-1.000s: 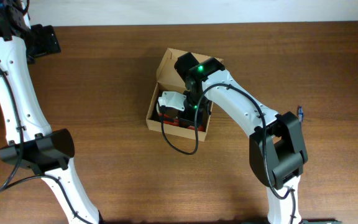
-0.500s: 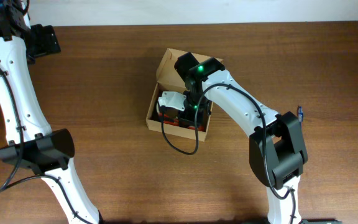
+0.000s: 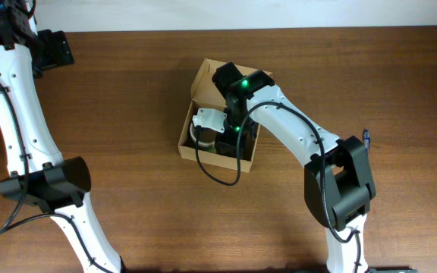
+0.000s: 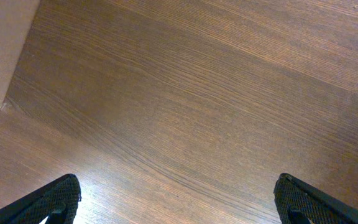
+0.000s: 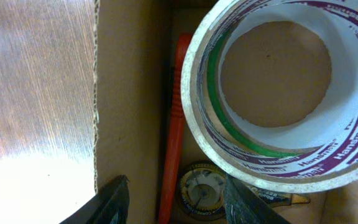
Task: Pack container
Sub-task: 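Lower the red knife into the box beside the tapes, then open the right gripper, withdraw, and move toward the blue pen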
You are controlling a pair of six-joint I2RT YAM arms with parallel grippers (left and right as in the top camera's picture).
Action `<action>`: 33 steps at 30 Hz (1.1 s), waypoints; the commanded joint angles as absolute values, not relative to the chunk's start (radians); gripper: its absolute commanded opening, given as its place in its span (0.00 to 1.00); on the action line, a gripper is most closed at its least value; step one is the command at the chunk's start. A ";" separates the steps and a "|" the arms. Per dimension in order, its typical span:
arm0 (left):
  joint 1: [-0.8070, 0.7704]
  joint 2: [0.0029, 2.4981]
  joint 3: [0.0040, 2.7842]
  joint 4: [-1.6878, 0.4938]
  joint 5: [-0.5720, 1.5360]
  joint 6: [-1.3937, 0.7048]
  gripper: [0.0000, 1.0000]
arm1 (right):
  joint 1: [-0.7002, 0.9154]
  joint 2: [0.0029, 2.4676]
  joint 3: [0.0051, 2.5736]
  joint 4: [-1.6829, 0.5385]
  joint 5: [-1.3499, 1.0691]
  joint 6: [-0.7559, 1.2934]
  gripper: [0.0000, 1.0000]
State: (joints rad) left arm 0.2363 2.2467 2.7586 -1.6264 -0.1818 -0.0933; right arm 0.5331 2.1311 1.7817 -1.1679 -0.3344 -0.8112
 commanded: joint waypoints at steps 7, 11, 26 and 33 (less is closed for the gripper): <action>0.239 2.225 2.751 -1.624 -0.172 -0.077 1.00 | 0.540 2.112 1.786 -1.119 -0.303 -0.729 0.52; 0.239 2.225 2.751 -1.624 -0.172 -0.077 1.00 | 0.523 2.062 1.790 -1.027 -0.246 -0.565 0.52; 0.239 2.225 2.751 -1.624 -0.172 -0.077 1.00 | 0.411 1.885 1.845 -1.068 0.147 -0.033 0.11; 0.239 2.225 2.751 -1.624 -0.171 -0.077 0.99 | 0.223 1.823 1.837 -1.160 0.147 0.104 0.10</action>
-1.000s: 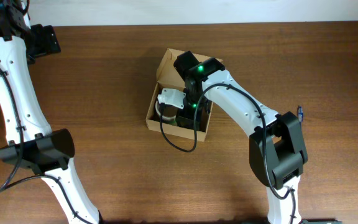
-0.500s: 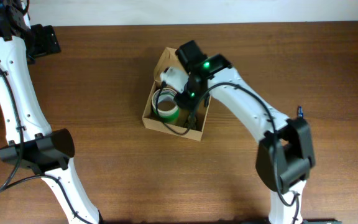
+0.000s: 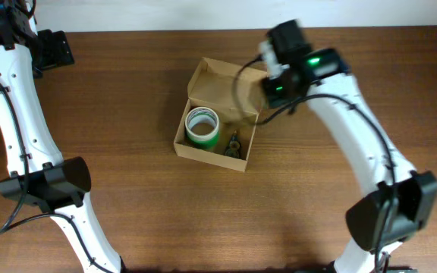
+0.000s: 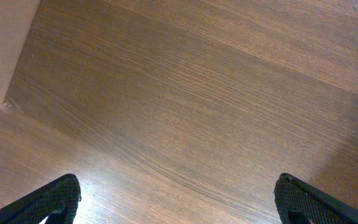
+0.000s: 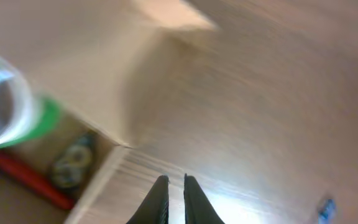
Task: Pack container
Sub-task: 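Open the right gripper, withdraw, and move toward the blue pen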
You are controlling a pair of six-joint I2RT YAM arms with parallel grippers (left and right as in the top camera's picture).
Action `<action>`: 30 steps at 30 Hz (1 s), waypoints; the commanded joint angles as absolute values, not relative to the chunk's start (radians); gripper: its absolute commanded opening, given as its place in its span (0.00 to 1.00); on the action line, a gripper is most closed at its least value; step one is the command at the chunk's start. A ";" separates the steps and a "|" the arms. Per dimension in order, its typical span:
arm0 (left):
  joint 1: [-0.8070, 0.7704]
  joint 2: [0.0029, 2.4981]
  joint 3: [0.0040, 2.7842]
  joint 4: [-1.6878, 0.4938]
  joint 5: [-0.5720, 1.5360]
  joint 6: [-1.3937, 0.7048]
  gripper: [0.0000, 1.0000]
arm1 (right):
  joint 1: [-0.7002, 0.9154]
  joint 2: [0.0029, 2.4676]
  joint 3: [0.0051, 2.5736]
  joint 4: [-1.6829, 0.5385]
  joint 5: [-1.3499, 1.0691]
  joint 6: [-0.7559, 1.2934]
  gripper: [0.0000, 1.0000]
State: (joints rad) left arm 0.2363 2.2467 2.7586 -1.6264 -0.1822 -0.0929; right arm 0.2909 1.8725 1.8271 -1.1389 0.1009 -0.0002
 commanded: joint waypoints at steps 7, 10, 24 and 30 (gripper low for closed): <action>0.239 2.225 2.751 -1.624 -0.172 -0.077 1.00 | -0.034 1.731 1.592 -1.163 0.130 0.152 0.11; 0.239 2.225 2.751 -1.624 -0.172 -0.077 1.00 | -0.112 1.725 1.479 -1.148 0.098 0.167 0.09; 0.239 2.225 2.751 -1.624 -0.172 -0.077 1.00 | -0.323 1.725 1.128 -0.864 0.062 0.197 0.33; 0.239 2.225 2.751 -1.624 -0.172 -0.077 1.00 | -0.397 1.739 1.110 -0.794 0.052 0.196 0.35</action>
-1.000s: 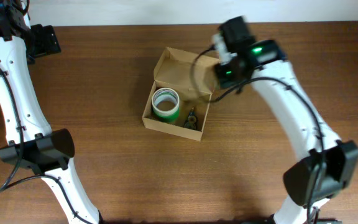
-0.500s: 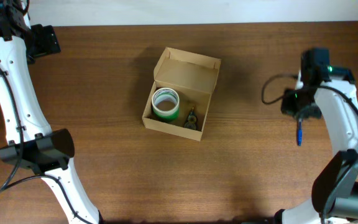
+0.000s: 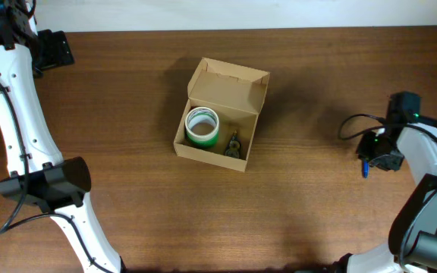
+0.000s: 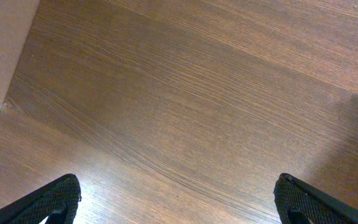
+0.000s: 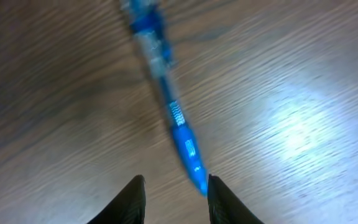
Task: Pack container
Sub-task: 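Open the right gripper, withdraw, and move toward the blue pen, then lower the right gripper onto the blue pen and grasp it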
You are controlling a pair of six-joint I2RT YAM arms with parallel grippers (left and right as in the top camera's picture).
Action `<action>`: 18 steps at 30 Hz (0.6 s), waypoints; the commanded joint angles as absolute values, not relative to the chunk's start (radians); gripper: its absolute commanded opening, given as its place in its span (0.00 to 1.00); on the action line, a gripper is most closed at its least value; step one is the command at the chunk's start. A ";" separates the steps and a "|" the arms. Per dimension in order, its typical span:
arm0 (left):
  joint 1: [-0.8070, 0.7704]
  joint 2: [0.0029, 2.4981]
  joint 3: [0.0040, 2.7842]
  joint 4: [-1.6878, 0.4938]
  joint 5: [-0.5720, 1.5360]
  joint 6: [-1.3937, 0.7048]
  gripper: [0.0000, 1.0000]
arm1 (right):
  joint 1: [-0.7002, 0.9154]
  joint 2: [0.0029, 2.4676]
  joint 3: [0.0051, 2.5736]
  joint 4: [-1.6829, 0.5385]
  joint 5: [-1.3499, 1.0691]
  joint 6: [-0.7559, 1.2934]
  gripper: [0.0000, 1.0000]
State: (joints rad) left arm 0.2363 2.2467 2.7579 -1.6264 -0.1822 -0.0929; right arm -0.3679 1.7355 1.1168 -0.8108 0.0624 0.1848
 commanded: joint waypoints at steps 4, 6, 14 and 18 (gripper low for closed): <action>0.239 2.225 2.751 -1.625 -0.172 -0.077 1.00 | -0.428 1.750 1.110 -0.725 -0.002 0.142 0.40; 0.239 2.225 2.751 -1.624 -0.172 -0.077 1.00 | -0.429 1.752 1.110 -0.687 -0.065 0.090 0.43; 0.239 2.225 2.751 -1.624 -0.172 -0.077 1.00 | -0.426 1.782 1.110 -0.614 -0.094 0.055 0.47; 0.239 2.225 2.751 -1.624 -0.172 -0.077 1.00 | -0.426 1.804 1.109 -0.600 -0.091 0.056 0.47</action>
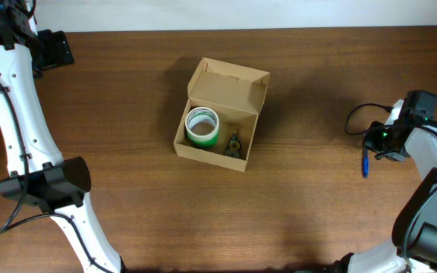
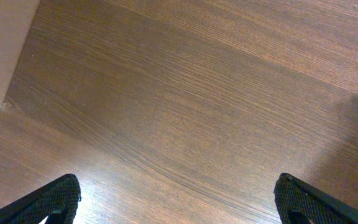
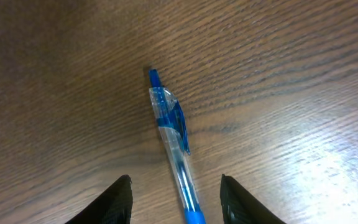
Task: Pack container
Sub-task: 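Lower the right gripper onto the blue pen and grasp it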
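An open cardboard box (image 1: 220, 114) stands mid-table; inside it lie a roll of tape (image 1: 202, 126) with a green band and a small dark item (image 1: 233, 144). A blue pen (image 3: 174, 144) lies on the table at the right (image 1: 366, 164). My right gripper (image 3: 174, 205) hovers open right above the pen, one finger on each side of it, not touching. My left gripper (image 2: 179, 202) is open over bare wood at the far left corner, high up in the overhead view (image 1: 51, 47).
The box's lid flap (image 1: 230, 87) stands up at its far side. A black cable (image 1: 363, 117) loops beside the right wrist. The table's right edge is close to the right arm. A pale surface borders the table in the left wrist view.
My right gripper has opened wider and shifted a little, so the pen now lies centred between its fingers. The left arm has not moved.
My right gripper was open inside the box over the tape roll. Then it was outside the box, shut, with the roll left inside. After that it stood at the table's right over the blue pen, and now it straddles the pen, open.
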You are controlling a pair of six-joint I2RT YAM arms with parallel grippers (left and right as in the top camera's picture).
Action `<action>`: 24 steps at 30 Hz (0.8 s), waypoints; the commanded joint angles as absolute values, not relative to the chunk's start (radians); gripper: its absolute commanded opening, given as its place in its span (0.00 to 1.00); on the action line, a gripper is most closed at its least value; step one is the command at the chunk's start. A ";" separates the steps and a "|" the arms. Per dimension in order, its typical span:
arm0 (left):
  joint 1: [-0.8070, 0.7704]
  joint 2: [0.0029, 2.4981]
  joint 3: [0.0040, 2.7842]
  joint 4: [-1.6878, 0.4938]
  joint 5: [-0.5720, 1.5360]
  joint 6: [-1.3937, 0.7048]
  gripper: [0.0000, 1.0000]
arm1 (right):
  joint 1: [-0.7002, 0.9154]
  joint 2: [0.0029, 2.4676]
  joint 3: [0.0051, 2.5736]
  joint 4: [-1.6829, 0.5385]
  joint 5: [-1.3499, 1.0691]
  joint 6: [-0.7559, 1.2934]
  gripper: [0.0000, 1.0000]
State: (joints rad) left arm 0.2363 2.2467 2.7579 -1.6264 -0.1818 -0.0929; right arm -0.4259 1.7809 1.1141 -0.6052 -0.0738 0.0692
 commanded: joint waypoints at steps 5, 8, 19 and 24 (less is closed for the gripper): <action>0.239 2.225 2.751 -1.624 -0.172 -0.077 0.99 | -0.426 1.840 1.109 -0.601 -0.075 0.060 0.46; 0.239 2.225 2.751 -1.624 -0.172 -0.077 1.00 | -0.425 1.856 1.109 -0.600 -0.075 0.060 0.41; 0.239 2.225 2.751 -1.624 -0.172 -0.077 1.00 | -0.417 1.914 1.079 -0.572 -0.049 0.091 0.21; 0.239 2.225 2.751 -1.624 -0.171 -0.077 1.00 | -0.417 1.914 1.072 -0.571 -0.058 0.094 0.04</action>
